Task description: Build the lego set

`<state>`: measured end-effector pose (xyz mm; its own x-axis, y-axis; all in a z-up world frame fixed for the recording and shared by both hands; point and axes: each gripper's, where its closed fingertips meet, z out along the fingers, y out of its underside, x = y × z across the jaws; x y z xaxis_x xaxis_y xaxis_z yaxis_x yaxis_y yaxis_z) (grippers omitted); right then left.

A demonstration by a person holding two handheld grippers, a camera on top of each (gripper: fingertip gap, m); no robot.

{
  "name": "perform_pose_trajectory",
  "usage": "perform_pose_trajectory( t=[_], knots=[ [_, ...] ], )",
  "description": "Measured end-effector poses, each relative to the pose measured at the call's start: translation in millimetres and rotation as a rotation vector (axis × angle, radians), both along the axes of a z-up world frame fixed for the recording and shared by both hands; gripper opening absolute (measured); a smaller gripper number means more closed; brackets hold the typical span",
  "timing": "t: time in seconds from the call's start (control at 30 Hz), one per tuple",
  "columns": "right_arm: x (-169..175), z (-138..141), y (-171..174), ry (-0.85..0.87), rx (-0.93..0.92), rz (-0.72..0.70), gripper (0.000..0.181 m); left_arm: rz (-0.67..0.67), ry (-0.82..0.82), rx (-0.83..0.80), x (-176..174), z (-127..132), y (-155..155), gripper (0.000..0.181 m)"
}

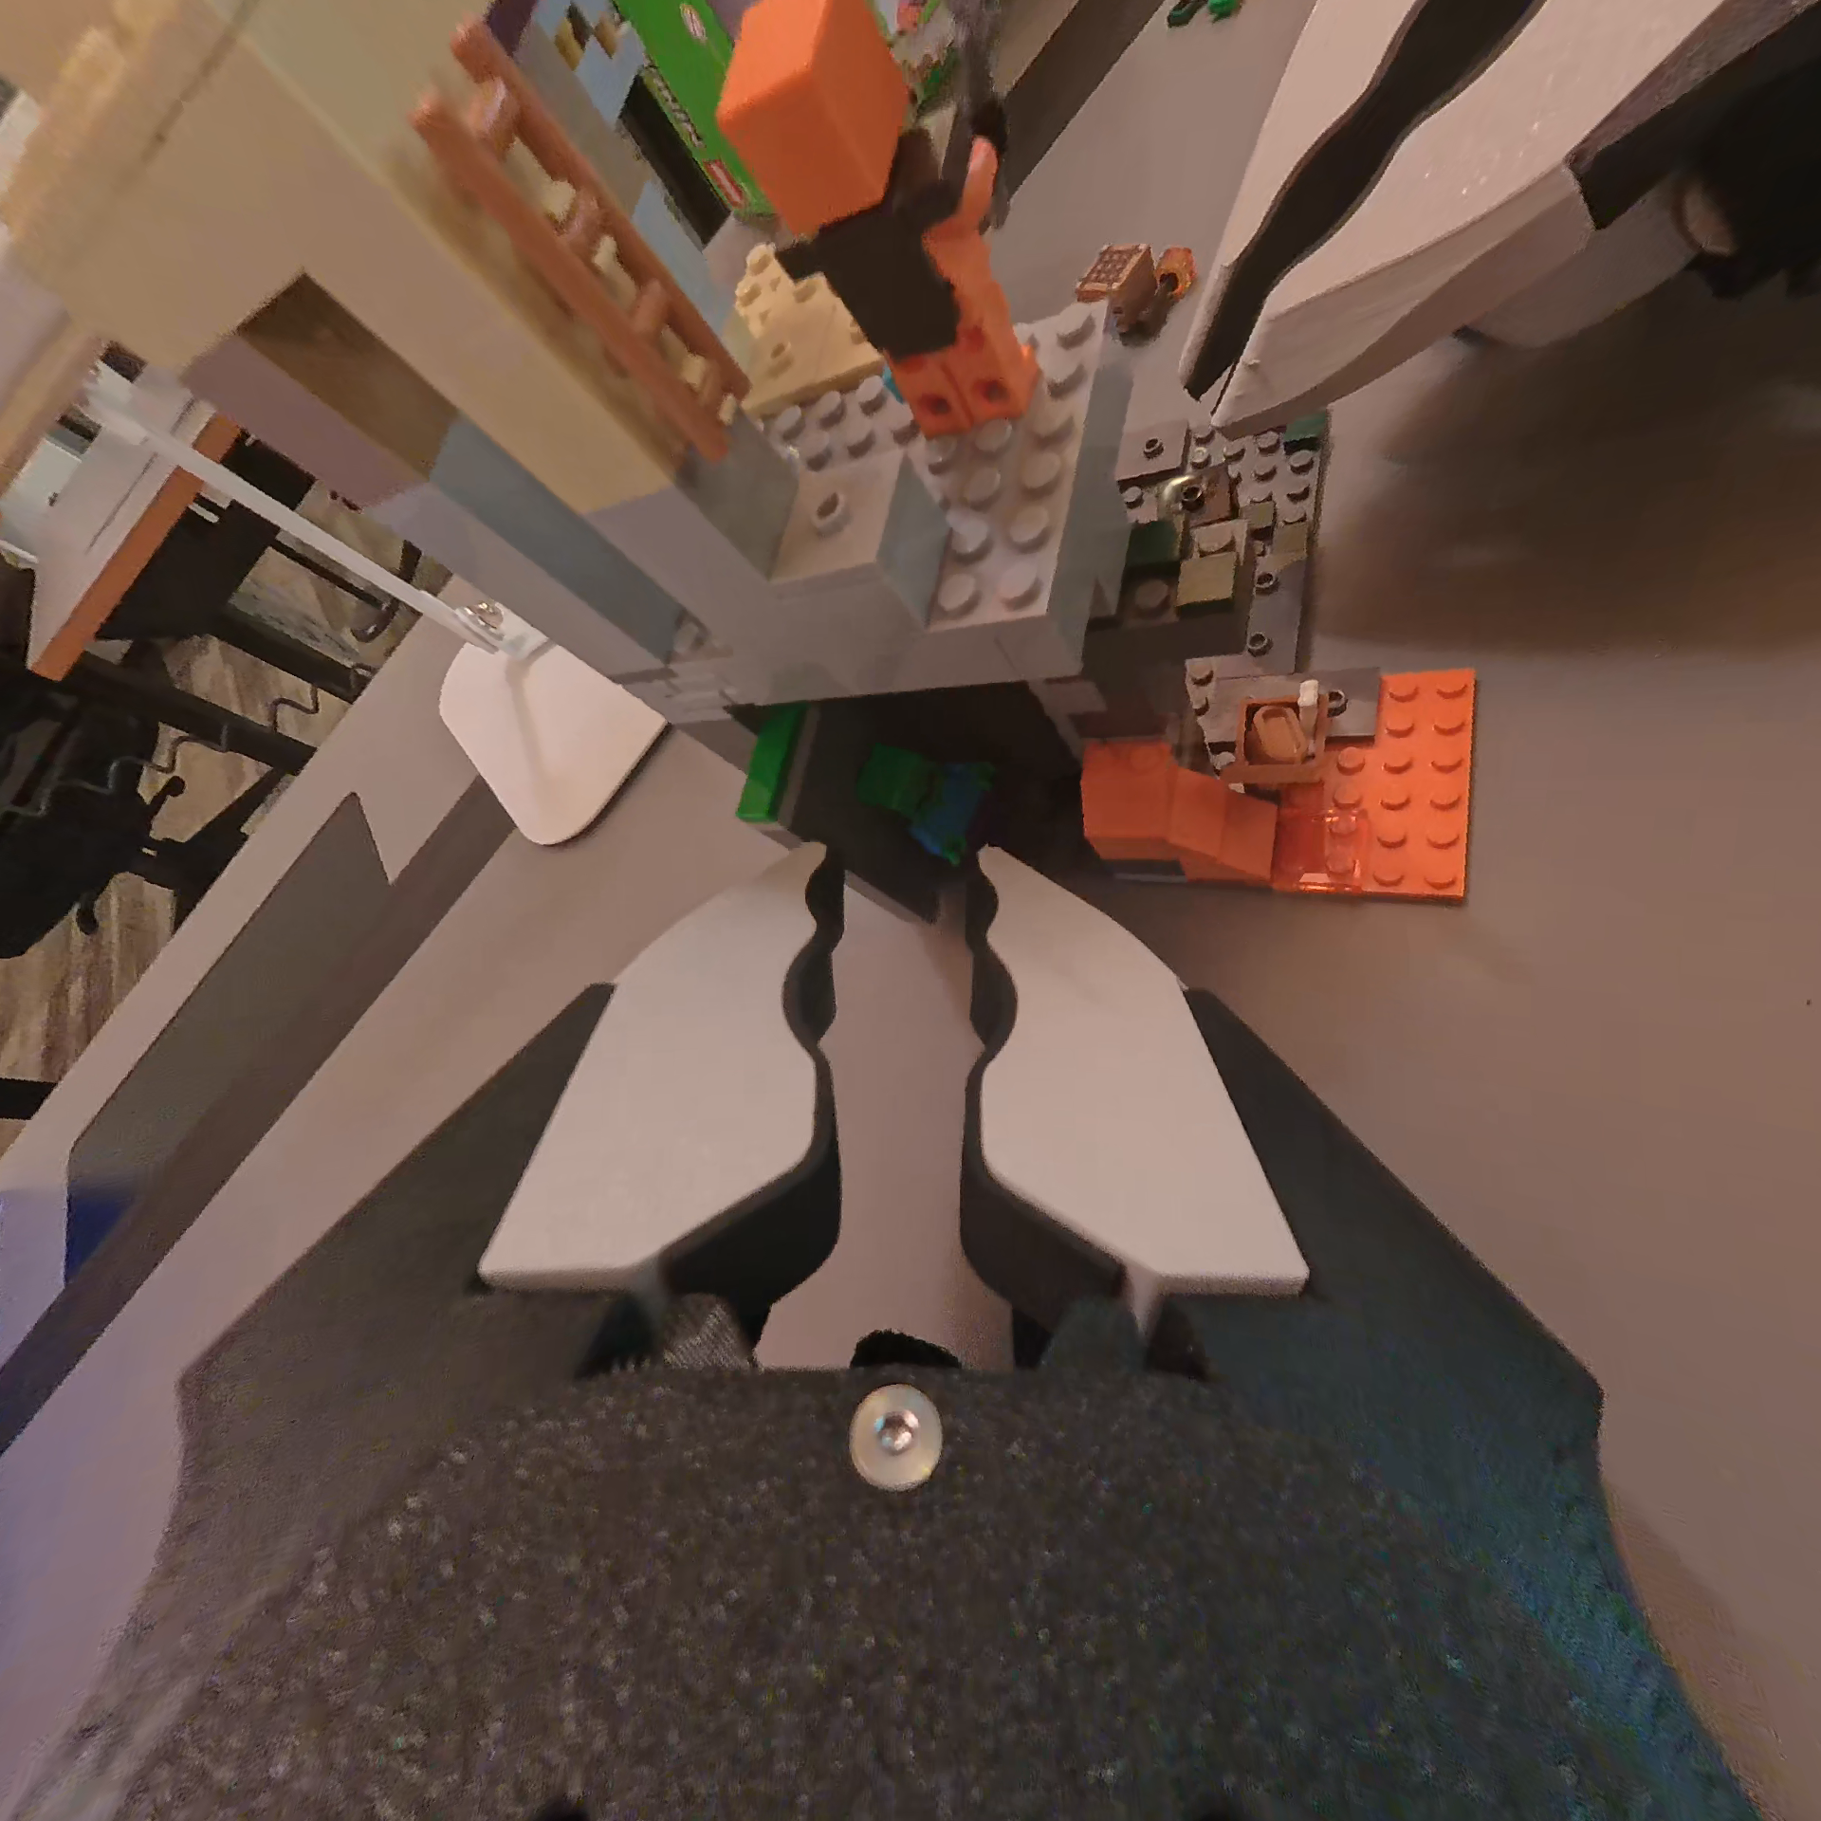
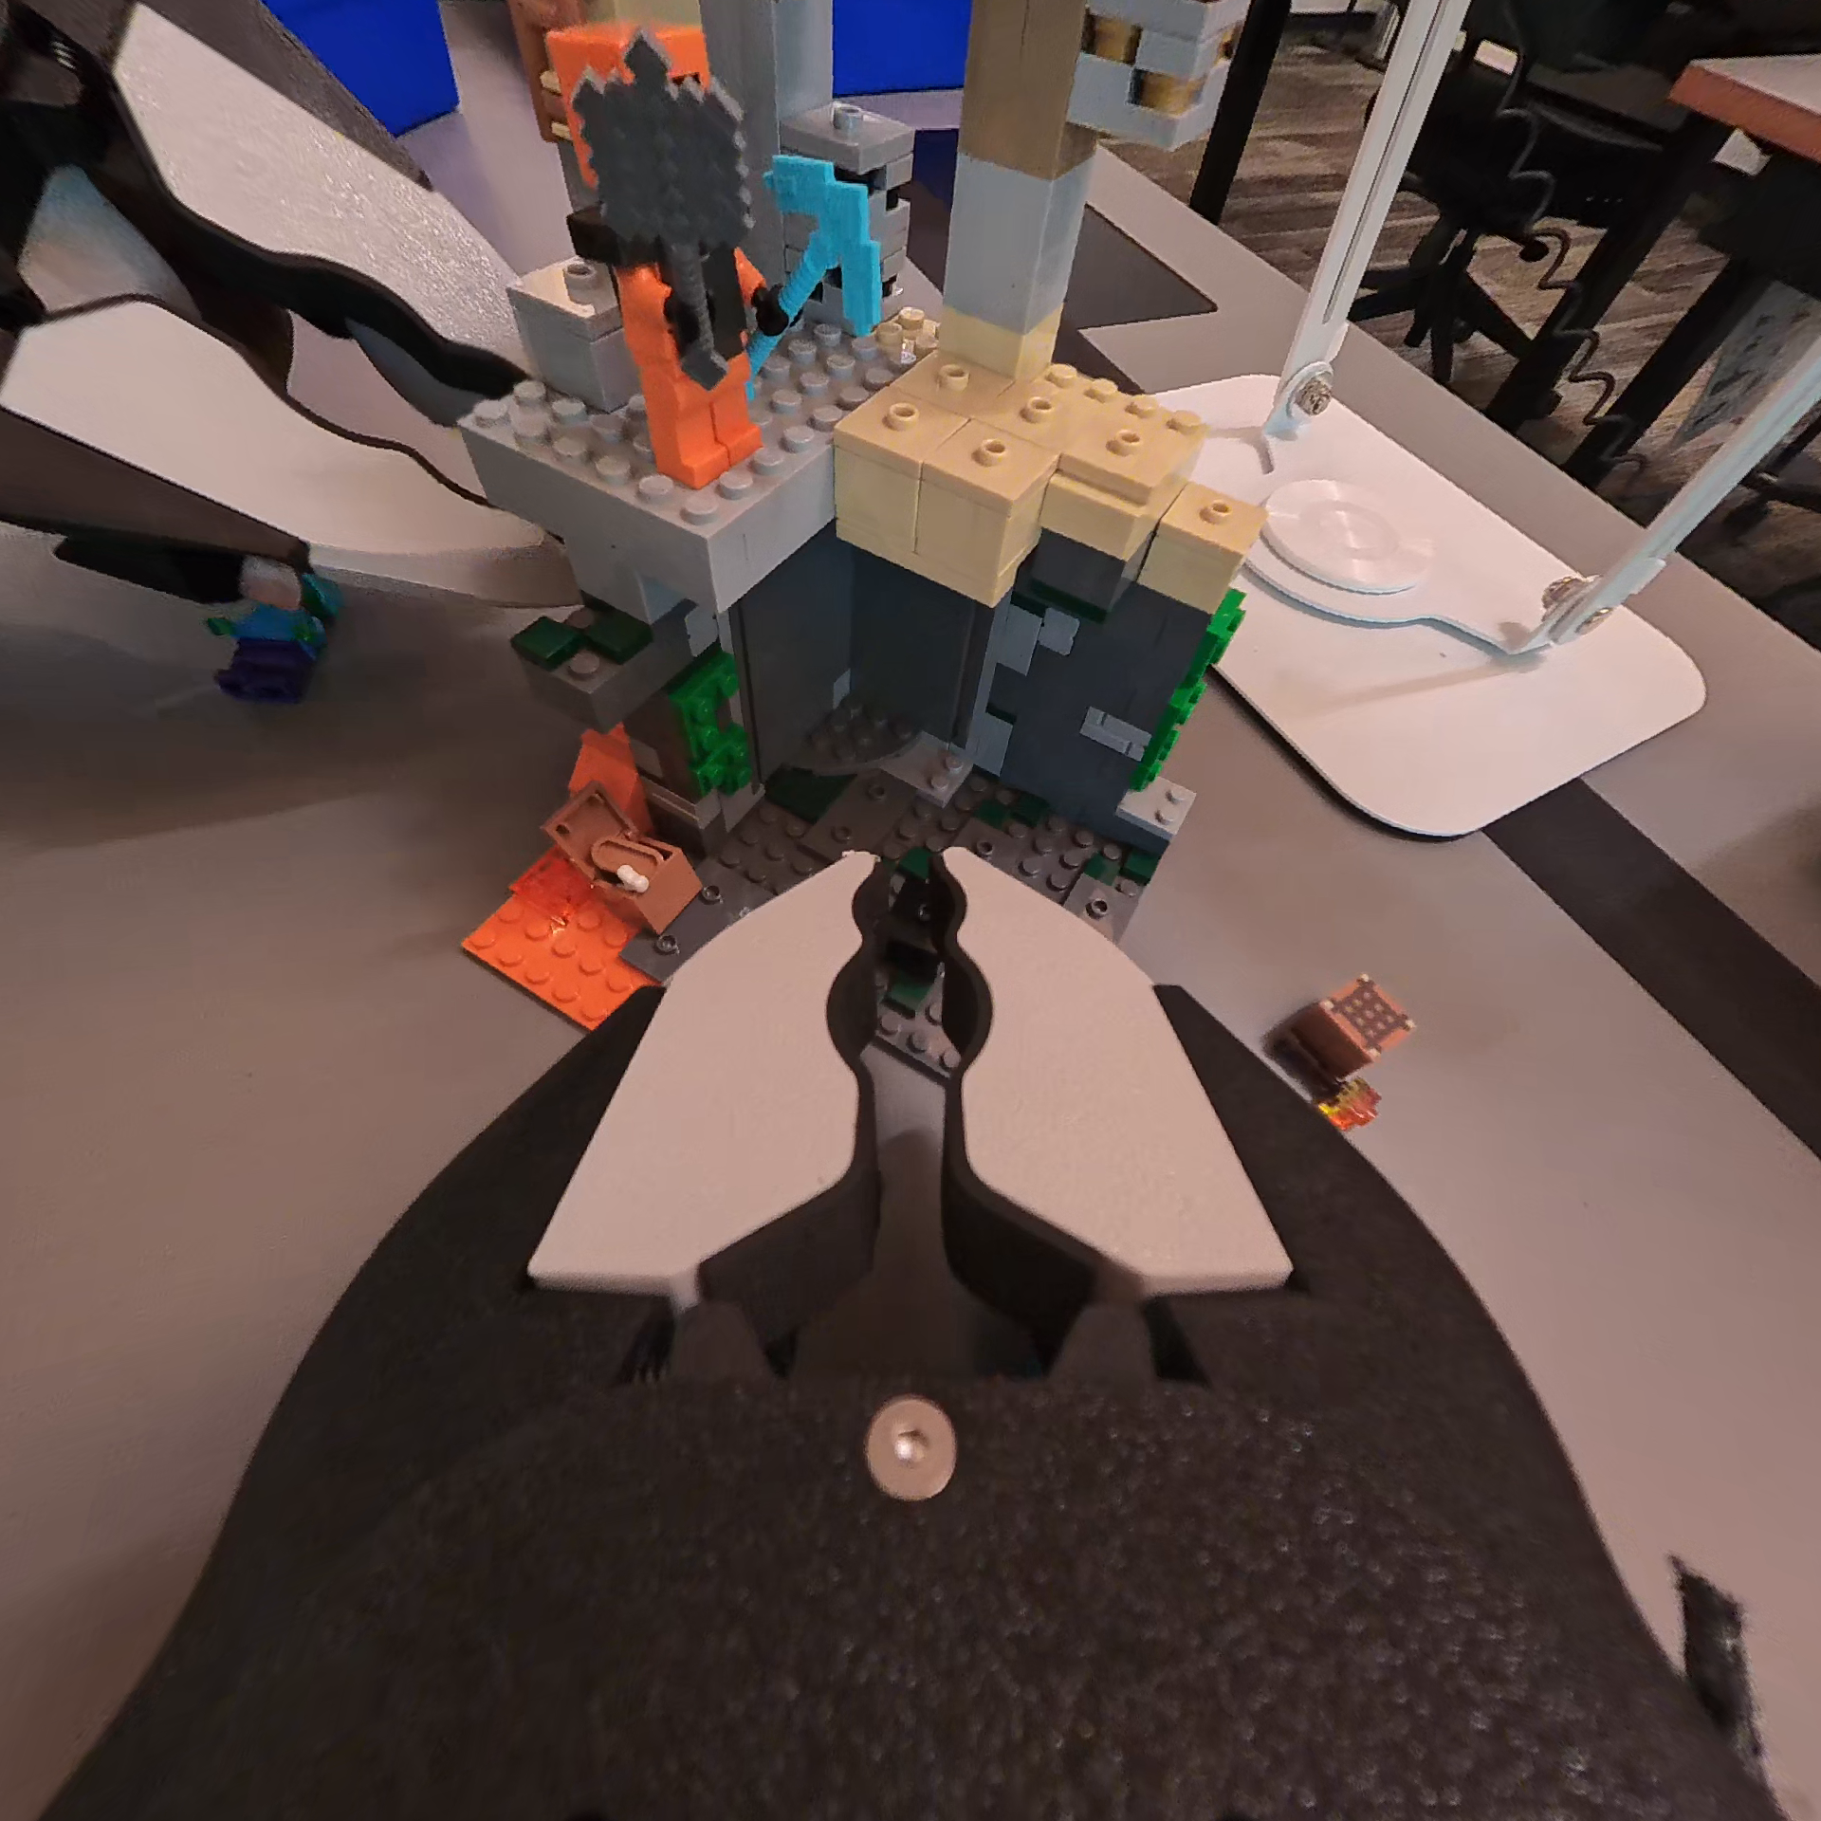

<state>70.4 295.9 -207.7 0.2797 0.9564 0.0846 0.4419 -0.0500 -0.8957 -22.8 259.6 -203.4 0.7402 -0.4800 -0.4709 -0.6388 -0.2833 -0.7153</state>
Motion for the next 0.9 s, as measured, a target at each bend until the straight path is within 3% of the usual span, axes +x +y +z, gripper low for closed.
perform_pose_trajectory(
  t=[0.37,0.7,0.9],
  knots=[
    [-1,1,-1,0.002,0.003,0.005,0.007,-0.204,0.181,0.034,15,6,5,0.024],
    [1,1,2,0.000,0.009,0.000,0.007,-0.330,0.342,-0.061,18,-19,3,0.017],
    [2,1,3,0.002,0.005,-0.002,0.007,-0.325,0.262,-0.028,19,-10,0,0.022]
  ],
)
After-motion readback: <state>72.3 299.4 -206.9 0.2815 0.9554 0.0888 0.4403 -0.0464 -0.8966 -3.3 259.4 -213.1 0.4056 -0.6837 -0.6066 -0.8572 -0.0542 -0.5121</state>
